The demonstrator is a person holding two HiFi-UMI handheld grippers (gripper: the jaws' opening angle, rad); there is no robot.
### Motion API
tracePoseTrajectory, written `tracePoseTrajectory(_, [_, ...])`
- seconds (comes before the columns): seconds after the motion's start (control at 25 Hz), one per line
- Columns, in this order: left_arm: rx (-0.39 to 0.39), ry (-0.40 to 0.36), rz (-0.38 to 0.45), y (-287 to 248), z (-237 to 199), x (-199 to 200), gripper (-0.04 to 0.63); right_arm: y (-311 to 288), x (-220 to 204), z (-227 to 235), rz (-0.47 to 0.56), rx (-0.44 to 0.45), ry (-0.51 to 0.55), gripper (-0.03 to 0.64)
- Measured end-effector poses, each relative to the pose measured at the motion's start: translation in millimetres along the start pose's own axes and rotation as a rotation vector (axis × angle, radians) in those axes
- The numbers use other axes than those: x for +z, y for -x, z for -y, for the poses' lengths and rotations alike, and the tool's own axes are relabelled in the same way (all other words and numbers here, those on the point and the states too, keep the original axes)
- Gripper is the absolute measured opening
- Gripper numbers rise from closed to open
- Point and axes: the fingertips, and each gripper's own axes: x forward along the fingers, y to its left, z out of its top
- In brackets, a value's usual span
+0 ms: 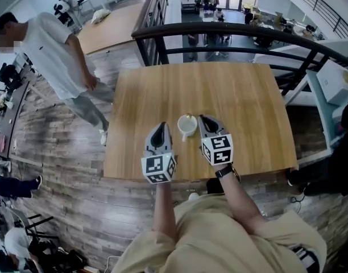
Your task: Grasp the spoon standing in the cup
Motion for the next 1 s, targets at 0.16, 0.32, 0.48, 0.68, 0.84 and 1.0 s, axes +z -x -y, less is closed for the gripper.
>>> tracePoseTrajectory(0.16, [0.007, -0.041, 0.021, 8.3, -0.5, 15.1, 0.012, 15.7, 35.5, -4.8, 0.087, 0.004, 0.017, 0.018])
tracePoseTrajectory(0.32, [0.011, -0.061, 0.048, 12.6, -1.9, 35.8, 0.012, 28.6, 69.2, -7.3, 0.15, -0.008, 0.059, 0.018])
tracePoseTrajectory(0.48, [0.024, -0.064, 0.074, 20.3, -5.1, 54.9, 0.012, 41.0, 90.6, -14.5, 0.189, -0.008, 0.094, 0.018])
tracePoseTrajectory(0.68, [0.016, -0.088, 0.116, 28.0, -1.9, 78.7, 0.012, 51.3, 105.1, -18.5, 0.228, 0.006, 0.081, 0.018])
tracePoseTrajectory(0.84, [0.011, -0.113, 0.131, 30.1, 0.3, 85.7, 0.012, 54.2, 113.0, -20.6, 0.246, 0.01, 0.094, 0.018])
tracePoseTrajectory(1.0, [0.014, -0.12, 0.14, 33.4, 0.3, 89.1, 0.012, 54.5, 113.9, -23.0, 0.244, 0.014, 0.097, 0.018])
